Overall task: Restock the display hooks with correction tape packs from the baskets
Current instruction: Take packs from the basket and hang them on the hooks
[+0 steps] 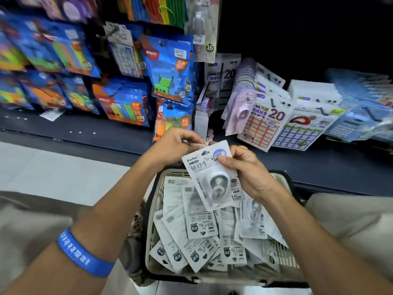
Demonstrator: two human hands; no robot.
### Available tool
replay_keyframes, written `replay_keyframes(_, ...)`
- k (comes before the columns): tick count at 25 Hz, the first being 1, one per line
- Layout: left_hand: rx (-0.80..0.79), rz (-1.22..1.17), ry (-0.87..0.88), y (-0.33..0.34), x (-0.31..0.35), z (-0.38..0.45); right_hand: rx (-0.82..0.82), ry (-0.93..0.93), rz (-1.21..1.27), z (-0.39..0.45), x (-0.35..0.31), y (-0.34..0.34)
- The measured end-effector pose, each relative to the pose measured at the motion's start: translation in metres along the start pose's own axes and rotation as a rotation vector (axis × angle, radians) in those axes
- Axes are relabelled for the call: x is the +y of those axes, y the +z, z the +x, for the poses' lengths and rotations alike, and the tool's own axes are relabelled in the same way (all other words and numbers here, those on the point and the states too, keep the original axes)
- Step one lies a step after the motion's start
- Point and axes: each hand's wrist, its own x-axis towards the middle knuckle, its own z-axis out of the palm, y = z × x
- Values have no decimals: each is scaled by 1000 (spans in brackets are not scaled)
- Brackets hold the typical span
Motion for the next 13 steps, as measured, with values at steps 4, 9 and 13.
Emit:
replay_keyframes(4, 149, -101, -157, 0, -2, 1, 161, 46, 59, 6, -2, 6)
replay_keyframes(9, 77, -926, -546, 41, -40, -22, 596, 151, -82, 28, 25, 13)
replay_keyframes(13, 26, -488, -577, 57, -65, -33, 357, 239, -238, 22, 56, -8)
